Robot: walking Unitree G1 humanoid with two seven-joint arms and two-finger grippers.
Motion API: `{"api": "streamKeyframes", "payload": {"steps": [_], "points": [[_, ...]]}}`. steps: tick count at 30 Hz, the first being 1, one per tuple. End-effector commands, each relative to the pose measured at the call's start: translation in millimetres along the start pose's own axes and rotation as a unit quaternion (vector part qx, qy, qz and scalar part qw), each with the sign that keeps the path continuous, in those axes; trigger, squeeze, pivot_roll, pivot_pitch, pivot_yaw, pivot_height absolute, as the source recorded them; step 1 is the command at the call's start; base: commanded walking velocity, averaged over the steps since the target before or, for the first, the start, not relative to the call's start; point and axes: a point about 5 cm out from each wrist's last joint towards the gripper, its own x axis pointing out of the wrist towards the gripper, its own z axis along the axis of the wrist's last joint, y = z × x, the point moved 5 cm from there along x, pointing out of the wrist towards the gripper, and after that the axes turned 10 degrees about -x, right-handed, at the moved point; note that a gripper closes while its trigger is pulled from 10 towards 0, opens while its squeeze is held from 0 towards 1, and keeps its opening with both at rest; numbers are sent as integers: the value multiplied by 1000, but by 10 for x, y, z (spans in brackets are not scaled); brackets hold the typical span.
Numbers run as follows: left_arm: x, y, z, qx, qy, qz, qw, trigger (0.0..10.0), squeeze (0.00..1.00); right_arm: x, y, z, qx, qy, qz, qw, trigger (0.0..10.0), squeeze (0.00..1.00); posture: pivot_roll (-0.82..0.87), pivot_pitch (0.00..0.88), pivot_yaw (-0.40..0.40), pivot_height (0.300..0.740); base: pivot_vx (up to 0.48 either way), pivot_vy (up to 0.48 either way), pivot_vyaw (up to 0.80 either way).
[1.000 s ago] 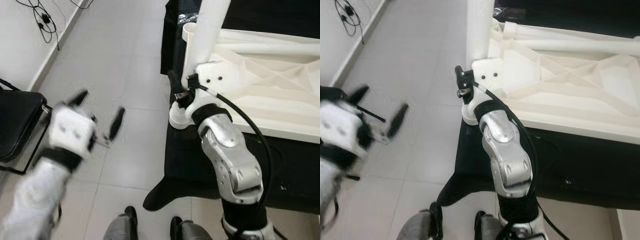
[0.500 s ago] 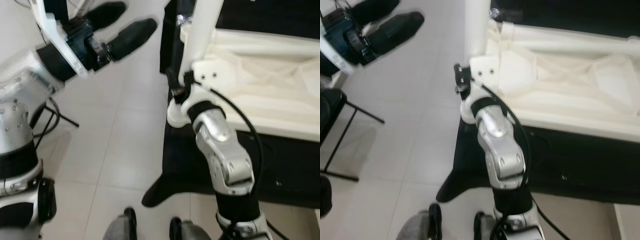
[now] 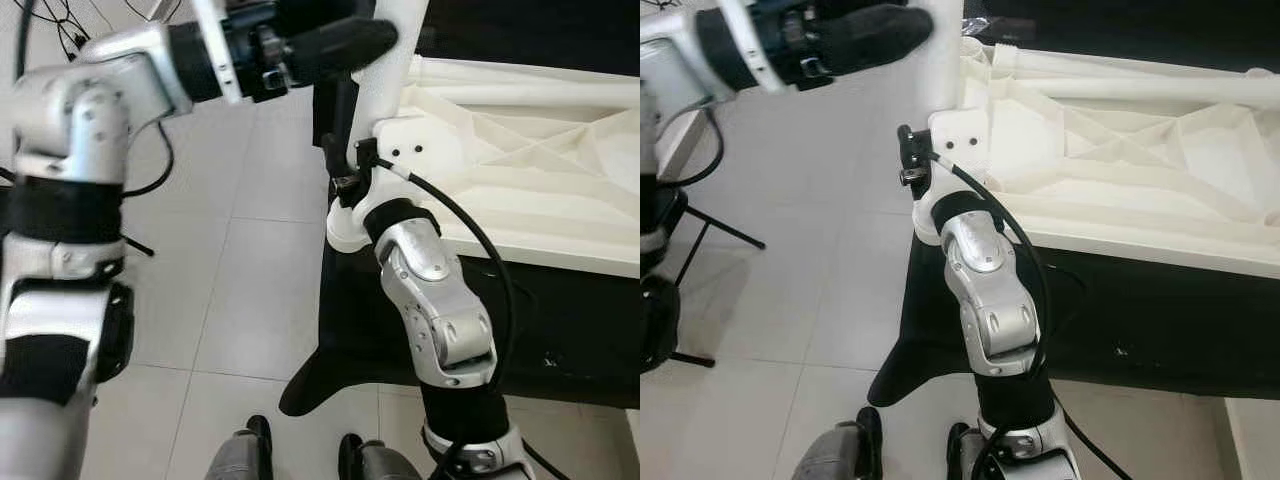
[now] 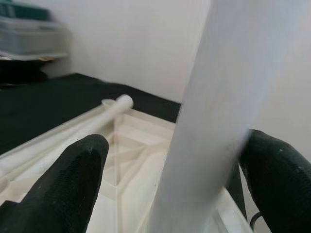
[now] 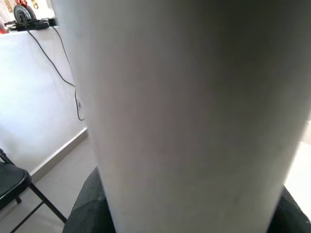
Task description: Building children table
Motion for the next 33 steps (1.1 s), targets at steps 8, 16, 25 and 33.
{"api": "streamKeyframes", "payload": {"steps": [8,16,25,33], "points": [[357,-64,-60,32,38,-53,997,10000,0,-36,323,-283,39,59,50,996,10000,0,138,267,31,740,0,0,0],[413,-10,6,112,38,-33,992,0,0,-35,326,-271,38,57,51,996,10000,0,134,266,35,740,0,0,0],[405,-27,-21,124,52,-46,990,0,0,-33,319,-286,33,57,55,996,10000,0,138,257,28,740,0,0,0],[453,-45,17,126,40,-56,990,0,0,51,200,-218,10,23,105,994,10000,1000,131,248,25,740,0,0,0]]}}
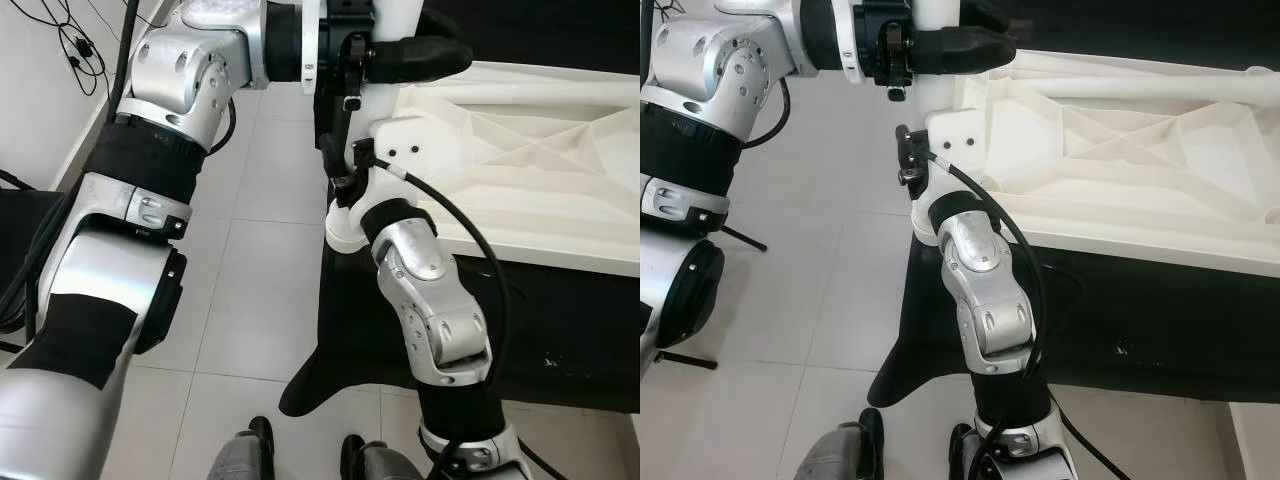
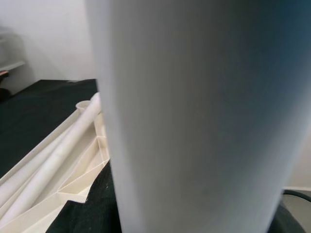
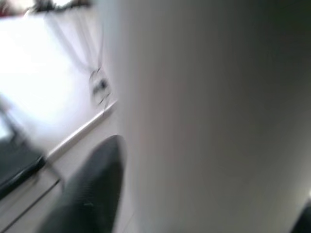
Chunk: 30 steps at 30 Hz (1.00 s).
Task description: Building children table
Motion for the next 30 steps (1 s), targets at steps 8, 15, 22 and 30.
{"api": "streamKeyframes", "payload": {"steps": [8,15,22,30], "points": [[86,-49,78,20,-5,-17,1000,0,0,87,-89,76,-70,-62,197,976,10000,1000,134,253,26,740,0,0,0],[121,-77,58,12,-6,-27,1000,0,0,309,-355,170,-60,-75,246,965,10000,0,137,260,33,740,0,0,0],[147,-77,61,8,-8,-32,999,0,0,340,-311,246,-32,-85,322,942,0,0,139,270,38,740,0,0,0],[175,-68,62,3,-12,-34,999,0,0,297,-218,185,-35,-73,420,904,0,0,136,278,40,740,0,0,0]]}}
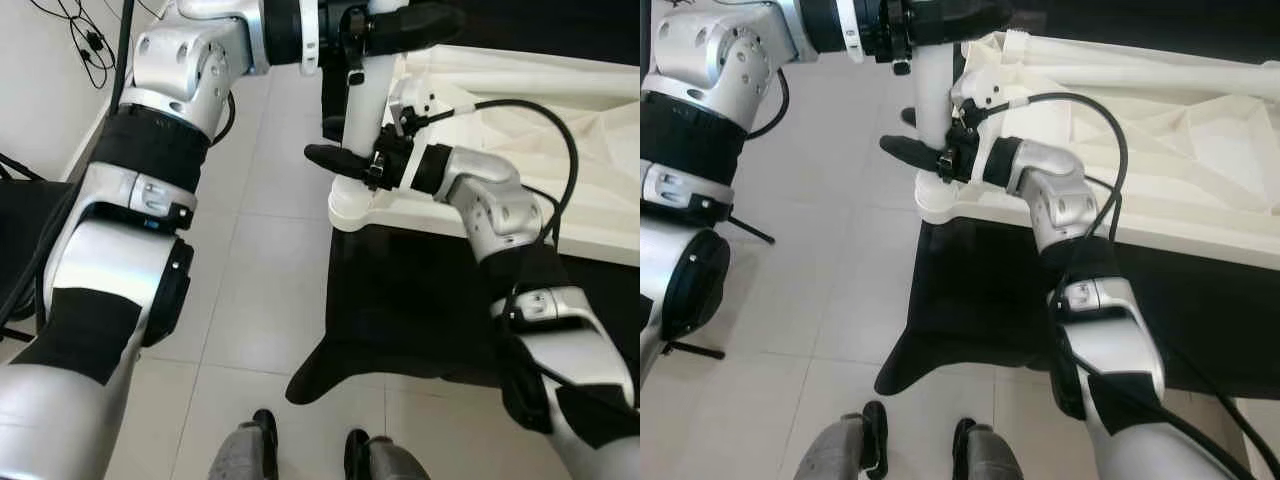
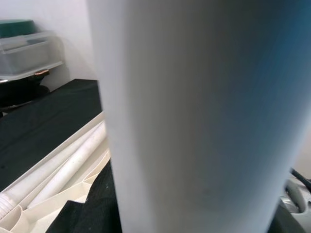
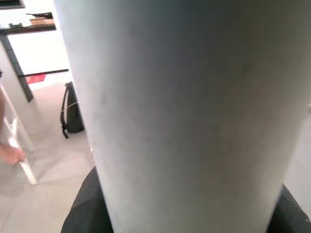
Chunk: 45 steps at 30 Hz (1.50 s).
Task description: Building children table
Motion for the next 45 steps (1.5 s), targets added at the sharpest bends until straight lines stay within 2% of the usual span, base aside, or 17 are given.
{"api": "streamKeyframes", "payload": {"steps": [1,9,10,12,16,17,20,21,22,23,24,25,29,36,41,42,45], "points": [[144,-121,-5,2,3,-40,999,0,0,143,121,-35,6,3,42,999,0,0,134,279,40,740,0,0,0],[158,-108,-3,8,0,-36,999,0,0,161,82,-87,2,21,33,999,0,0,130,282,41,740,0,0,0],[156,-93,-1,11,-2,-32,999,10000,1000,162,48,-102,1,26,18,999,0,0,130,282,41,740,0,0,0],[156,-93,-1,11,-2,-32,999,10000,1000,162,48,-102,1,26,18,999,0,0,130,282,41,740,0,0,0],[160,-19,30,16,-9,-4,1000,10000,1000,136,-88,-172,-5,47,-51,998,0,0,124,289,38,740,0,0,0],[158,-5,37,16,-9,2,1000,10000,4,116,-154,-247,-3,64,-96,993,0,0,122,290,34,740,0,0,0],[155,0,41,16,-9,4,1000,10000,0,99,-194,-298,-2,76,-126,989,0,0,117,293,25,740,0,0,0],[143,1,49,13,-12,4,1000,10000,0,32,-264,-449,20,93,-270,958,0,0,113,296,9,740,0,0,0],[132,1,48,13,-11,4,1000,10000,0,3,-136,-508,18,102,-348,932,0,0,117,297,10,740,0,0,0],[132,1,48,13,-11,4,1000,10000,0,3,-136,-508,18,102,-348,932,0,0,117,297,10,740,0,0,0],[123,4,47,14,-11,5,1000,10000,0,-58,-43,-510,18,105,-401,910,0,0,120,305,15,740,0,0,0],[117,7,34,12,-10,5,1000,10000,0,-46,98,-504,34,103,-426,898,0,0,115,308,21,740,0,0,0],[139,-1,-28,11,-5,1,1000,10000,0,71,230,-461,45,98,-426,898,0,0,108,291,22,740,0,0,0],[141,-8,19,17,-7,-1,1000,10000,0,75,186,-466,36,106,-415,903,0,0,101,274,14,740,0,0,0],[118,8,4,17,-2,4,1000,10000,0,-3,235,-377,25,122,-441,889,0,0,103,269,16,740,0,0,0],[116,8,-8,16,0,4,1000,0,0,-7,238,-373,24,124,-442,888,0,0,103,269,16,740,0,0,0],[114,10,-16,14,0,4,1000,0,0,-12,234,-364,23,124,-442,888,0,0,103,269,16,740,0,0,0]]}}
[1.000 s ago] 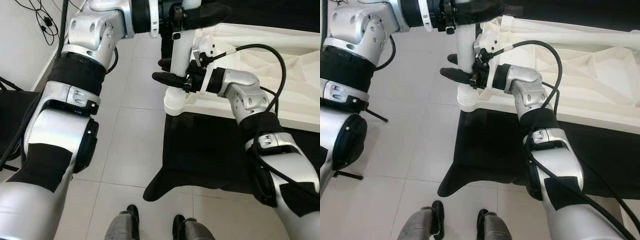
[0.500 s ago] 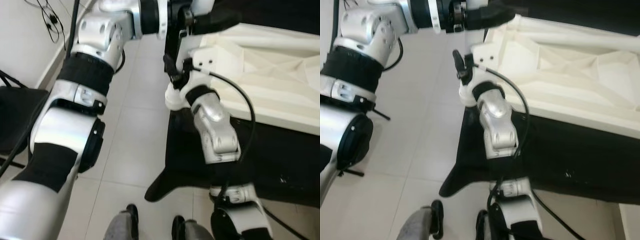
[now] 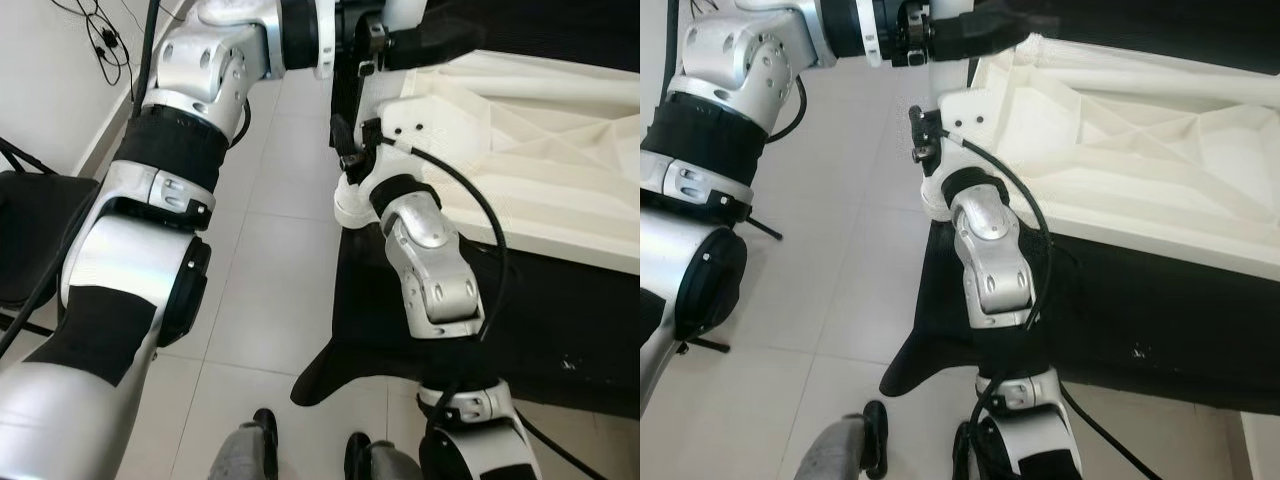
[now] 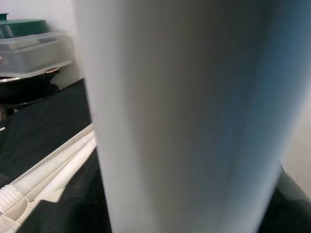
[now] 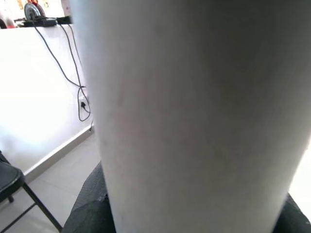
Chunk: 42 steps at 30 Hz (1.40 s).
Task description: Building children table
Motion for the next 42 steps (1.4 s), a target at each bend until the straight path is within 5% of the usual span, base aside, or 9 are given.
{"api": "streamKeyframes", "payload": {"steps": [1,10,13,16,28,30,31,33,42], "points": [[33,-48,32,12,5,-13,1000,0,0,-64,72,-339,4,68,12,998,0,0,103,268,18,740,0,0,0],[17,-8,62,16,3,2,1000,0,0,-85,119,-315,3,68,25,997,0,0,101,274,13,740,0,0,0],[18,-6,77,14,-4,3,1000,0,0,-58,97,-287,-2,68,32,997,6745,0,93,278,5,740,0,0,0],[29,-22,69,12,-7,-1,1000,0,0,-1,21,-214,-4,59,41,997,10000,1000,88,280,0,740,0,0,0],[58,-56,79,8,-10,-9,1000,0,0,243,-91,174,-42,-54,284,956,10000,1000,96,286,-1,740,0,0,0],[62,-61,81,8,-11,-11,1000,0,0,249,-65,152,-36,-47,308,950,10000,843,96,285,-1,740,0,0,0],[67,-65,81,7,-11,-11,1000,0,0,257,-43,122,-50,-42,326,943,10000,153,96,285,-1,740,0,0,0],[76,-69,80,7,-11,-12,1000,0,0,273,-21,92,-73,-36,343,936,10000,0,96,285,-1,740,0,0,0],[105,-114,133,2,-24,-26,999,0,0,280,109,174,-31,-46,430,901,10000,0,110,294,3,740,0,0,0]]}}
